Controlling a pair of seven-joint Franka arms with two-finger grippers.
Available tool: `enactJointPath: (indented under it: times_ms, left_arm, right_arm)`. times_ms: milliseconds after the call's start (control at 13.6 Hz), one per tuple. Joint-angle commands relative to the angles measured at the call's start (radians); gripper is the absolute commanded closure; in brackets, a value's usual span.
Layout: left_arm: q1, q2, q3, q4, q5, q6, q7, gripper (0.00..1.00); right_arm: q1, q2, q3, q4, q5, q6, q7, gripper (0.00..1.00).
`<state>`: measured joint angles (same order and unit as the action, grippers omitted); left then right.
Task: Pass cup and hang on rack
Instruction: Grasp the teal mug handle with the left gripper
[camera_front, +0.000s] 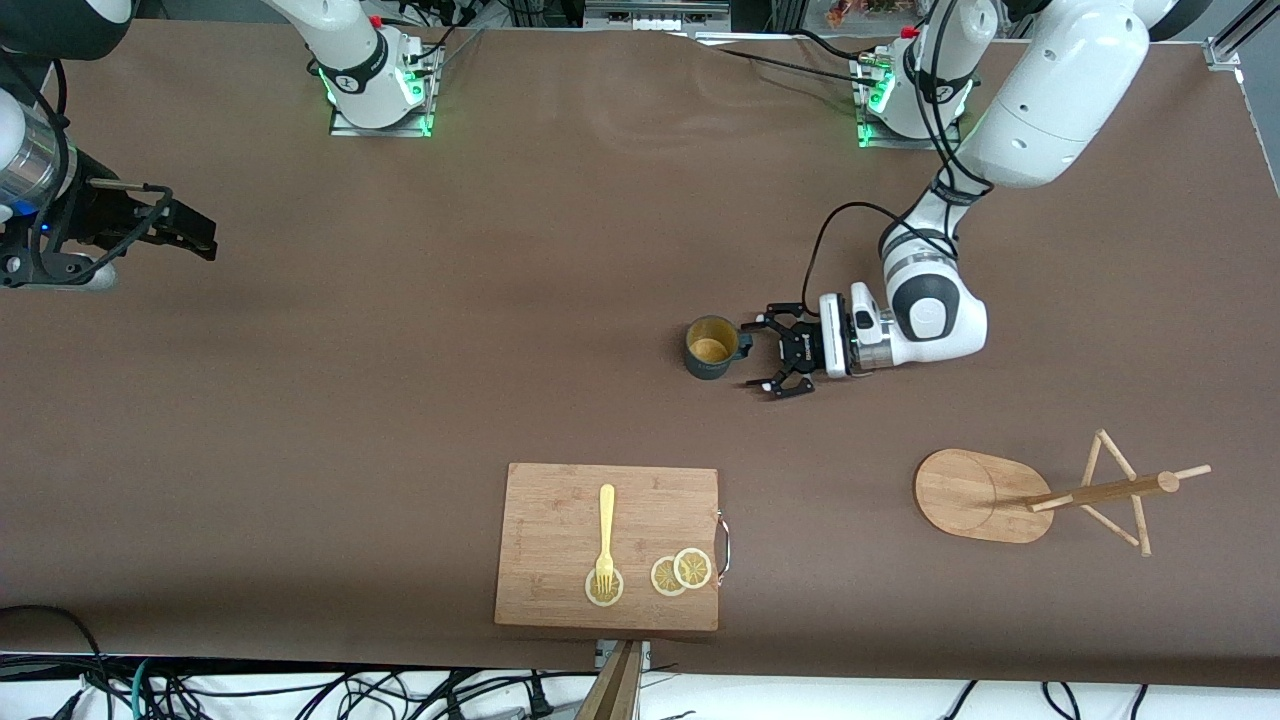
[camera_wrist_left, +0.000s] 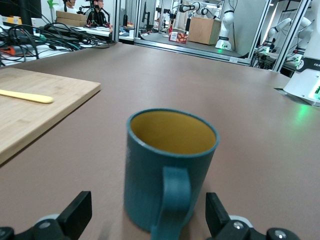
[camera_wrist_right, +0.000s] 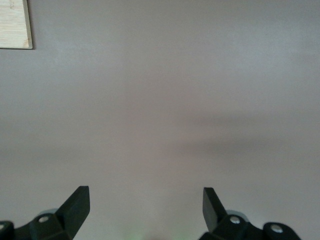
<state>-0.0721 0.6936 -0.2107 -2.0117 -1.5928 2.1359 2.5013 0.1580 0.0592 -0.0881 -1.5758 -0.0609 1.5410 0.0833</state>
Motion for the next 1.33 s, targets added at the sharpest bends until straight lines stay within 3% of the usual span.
enactJointPath:
  times_ms: [0,74,148,221,516,885,1033,1254]
  left_arm:
    - [-0.008,-0.006,0.004,-0.025,-0.03,-0.002,0.077,0.25]
    - [-0.006,-0.002,0.004,-0.024,-0.032,-0.001,0.094,0.58]
    - [-0.006,0.0,0.004,-0.022,-0.042,-0.001,0.096,0.85]
    - [-0.006,-0.002,0.004,-0.022,-0.045,-0.002,0.096,1.0]
    - [0.0,-0.002,0.004,-0.016,-0.046,-0.019,0.079,1.0]
    - [0.006,-0.071,0.007,-0.016,-0.009,-0.031,-0.241,1.0]
    - [0.017,-0.118,0.01,-0.015,0.103,-0.034,-0.396,1.0]
    - [0.108,-0.216,0.01,-0.074,0.259,-0.085,-0.476,1.0]
  right_arm:
    - [-0.003,0.005,0.011,0.025,-0.019,-0.002,-0.014,0.0]
    - [-0.003,0.01,0.011,0.026,-0.014,-0.002,-0.001,0.0]
    - [0.0,0.01,0.013,0.026,-0.014,-0.004,0.0,0.0]
    - [0.008,0.01,0.013,0.026,-0.014,-0.005,0.0,0.0]
    - [0.006,0.007,0.011,0.02,0.015,-0.016,0.007,0.0]
    - [0.002,0.005,-0.004,0.017,0.075,-0.015,0.012,0.0]
    - [0.002,0.005,-0.004,0.017,0.075,-0.01,0.012,0.0]
    - [0.0,0.005,-0.007,0.017,0.076,-0.009,0.012,0.0]
